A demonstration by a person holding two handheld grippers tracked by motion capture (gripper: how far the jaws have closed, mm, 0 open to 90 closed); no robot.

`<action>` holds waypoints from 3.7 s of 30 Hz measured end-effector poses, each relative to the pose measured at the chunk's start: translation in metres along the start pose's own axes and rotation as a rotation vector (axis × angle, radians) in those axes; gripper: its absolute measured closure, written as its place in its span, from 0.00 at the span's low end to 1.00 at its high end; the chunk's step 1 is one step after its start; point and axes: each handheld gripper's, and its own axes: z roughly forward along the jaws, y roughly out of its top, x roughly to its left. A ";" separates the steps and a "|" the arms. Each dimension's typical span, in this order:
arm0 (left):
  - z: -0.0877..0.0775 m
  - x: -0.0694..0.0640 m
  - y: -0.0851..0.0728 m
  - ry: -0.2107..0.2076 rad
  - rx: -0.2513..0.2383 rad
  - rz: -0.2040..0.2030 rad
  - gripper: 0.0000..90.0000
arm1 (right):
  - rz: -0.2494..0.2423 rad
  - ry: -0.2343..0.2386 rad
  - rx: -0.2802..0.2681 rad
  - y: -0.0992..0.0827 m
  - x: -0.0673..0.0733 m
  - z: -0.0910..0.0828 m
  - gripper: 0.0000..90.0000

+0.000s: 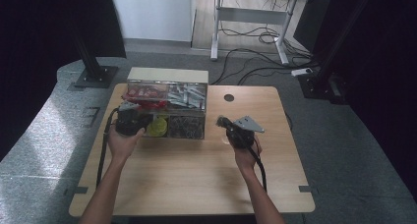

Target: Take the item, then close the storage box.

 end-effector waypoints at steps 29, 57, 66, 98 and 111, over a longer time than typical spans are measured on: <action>0.000 0.000 0.000 0.002 0.001 -0.001 1.00 | 0.034 -0.063 -0.001 0.003 -0.028 -0.004 0.99; 0.002 -0.001 -0.001 0.004 0.004 0.002 1.00 | 0.015 -0.089 0.023 -0.001 -0.034 0.000 0.81; 0.002 -0.001 -0.001 0.004 0.003 0.002 1.00 | 0.005 -0.063 0.016 -0.005 -0.027 -0.003 0.70; 0.003 -0.003 -0.006 0.000 0.007 0.007 1.00 | 0.011 -0.014 0.036 -0.016 -0.019 -0.012 0.59; 0.006 -0.003 -0.015 -0.014 0.016 -0.006 1.00 | 0.017 -0.002 0.038 -0.022 -0.016 -0.019 0.59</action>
